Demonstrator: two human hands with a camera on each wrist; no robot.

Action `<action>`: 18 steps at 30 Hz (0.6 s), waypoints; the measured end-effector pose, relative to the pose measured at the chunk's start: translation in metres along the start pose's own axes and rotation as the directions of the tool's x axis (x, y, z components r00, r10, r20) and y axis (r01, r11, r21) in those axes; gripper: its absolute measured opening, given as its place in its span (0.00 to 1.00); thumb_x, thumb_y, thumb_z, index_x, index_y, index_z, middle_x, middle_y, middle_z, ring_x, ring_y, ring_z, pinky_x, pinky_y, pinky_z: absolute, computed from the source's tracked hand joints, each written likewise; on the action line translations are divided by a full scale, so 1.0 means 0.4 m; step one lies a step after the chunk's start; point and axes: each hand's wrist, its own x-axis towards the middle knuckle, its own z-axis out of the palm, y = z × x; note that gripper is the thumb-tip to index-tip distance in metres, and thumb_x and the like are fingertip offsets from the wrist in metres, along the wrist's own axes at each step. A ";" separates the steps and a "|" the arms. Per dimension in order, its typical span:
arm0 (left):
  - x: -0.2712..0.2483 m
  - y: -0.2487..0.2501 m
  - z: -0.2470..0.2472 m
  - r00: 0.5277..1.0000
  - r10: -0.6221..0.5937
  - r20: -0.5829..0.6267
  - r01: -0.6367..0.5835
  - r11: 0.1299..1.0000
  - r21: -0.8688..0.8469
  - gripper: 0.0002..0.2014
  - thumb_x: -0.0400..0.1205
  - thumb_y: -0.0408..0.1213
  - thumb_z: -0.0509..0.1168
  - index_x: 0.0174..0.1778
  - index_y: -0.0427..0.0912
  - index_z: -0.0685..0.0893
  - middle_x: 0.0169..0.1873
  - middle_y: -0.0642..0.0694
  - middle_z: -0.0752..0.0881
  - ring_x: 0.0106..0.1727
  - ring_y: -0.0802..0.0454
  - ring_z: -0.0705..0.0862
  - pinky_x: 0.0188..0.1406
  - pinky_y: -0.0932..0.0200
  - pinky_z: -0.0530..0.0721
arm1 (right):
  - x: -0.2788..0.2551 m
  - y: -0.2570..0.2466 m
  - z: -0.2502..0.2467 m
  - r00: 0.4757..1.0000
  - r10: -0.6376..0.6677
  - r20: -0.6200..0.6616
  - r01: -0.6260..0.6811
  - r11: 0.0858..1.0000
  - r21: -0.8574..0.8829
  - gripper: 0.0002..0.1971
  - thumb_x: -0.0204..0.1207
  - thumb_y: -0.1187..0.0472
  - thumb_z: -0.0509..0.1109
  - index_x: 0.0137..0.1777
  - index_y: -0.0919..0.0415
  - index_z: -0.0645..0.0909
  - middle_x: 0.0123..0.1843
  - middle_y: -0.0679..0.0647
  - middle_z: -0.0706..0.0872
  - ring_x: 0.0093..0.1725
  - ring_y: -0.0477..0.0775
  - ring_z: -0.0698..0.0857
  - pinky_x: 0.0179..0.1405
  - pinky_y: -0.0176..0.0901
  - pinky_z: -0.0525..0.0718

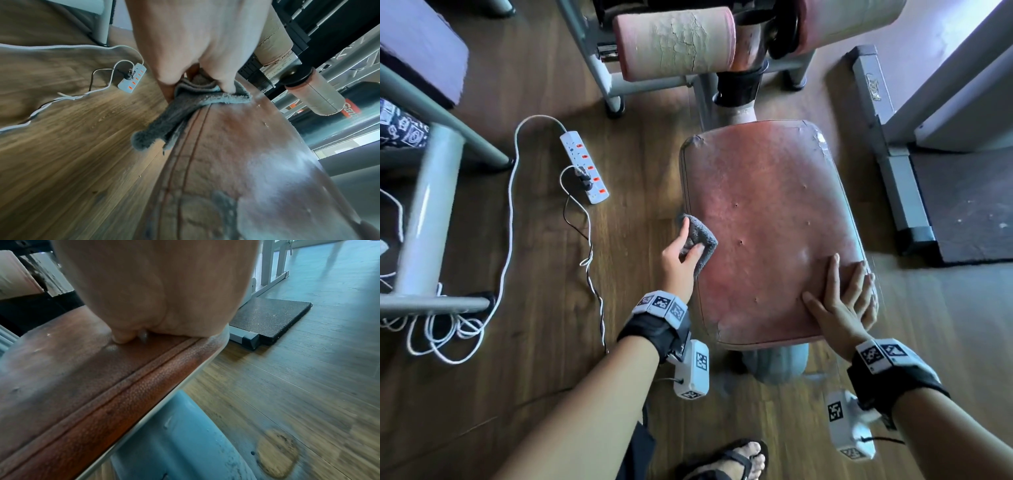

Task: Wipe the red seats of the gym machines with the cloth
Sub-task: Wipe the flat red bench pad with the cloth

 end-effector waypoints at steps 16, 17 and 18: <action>-0.097 -0.018 -0.002 0.995 0.004 -0.096 -0.002 1.000 0.026 0.27 0.80 0.30 0.70 0.76 0.47 0.76 0.29 0.53 0.77 0.30 0.61 0.73 0.35 0.72 0.75 | 0.003 0.003 0.004 1.000 0.002 0.008 -0.002 1.000 -0.009 0.40 0.82 0.42 0.59 0.83 0.38 0.33 0.82 0.55 0.22 0.80 0.54 0.24 0.78 0.57 0.28; -0.126 -0.019 0.004 0.993 -0.002 -0.122 0.005 1.000 0.021 0.27 0.80 0.30 0.71 0.75 0.47 0.77 0.33 0.53 0.83 0.33 0.60 0.76 0.37 0.71 0.77 | 0.003 0.003 0.004 1.000 0.001 0.005 -0.001 1.000 -0.008 0.40 0.83 0.42 0.59 0.83 0.38 0.33 0.82 0.54 0.22 0.80 0.54 0.24 0.78 0.57 0.28; -0.163 -0.023 0.009 0.990 -0.010 -0.137 0.012 1.000 0.010 0.27 0.79 0.30 0.71 0.75 0.47 0.77 0.39 0.51 0.88 0.36 0.58 0.80 0.41 0.69 0.79 | 0.002 0.003 0.004 1.000 0.002 0.001 -0.002 1.000 -0.009 0.40 0.83 0.42 0.59 0.83 0.38 0.33 0.82 0.54 0.22 0.80 0.53 0.24 0.78 0.56 0.27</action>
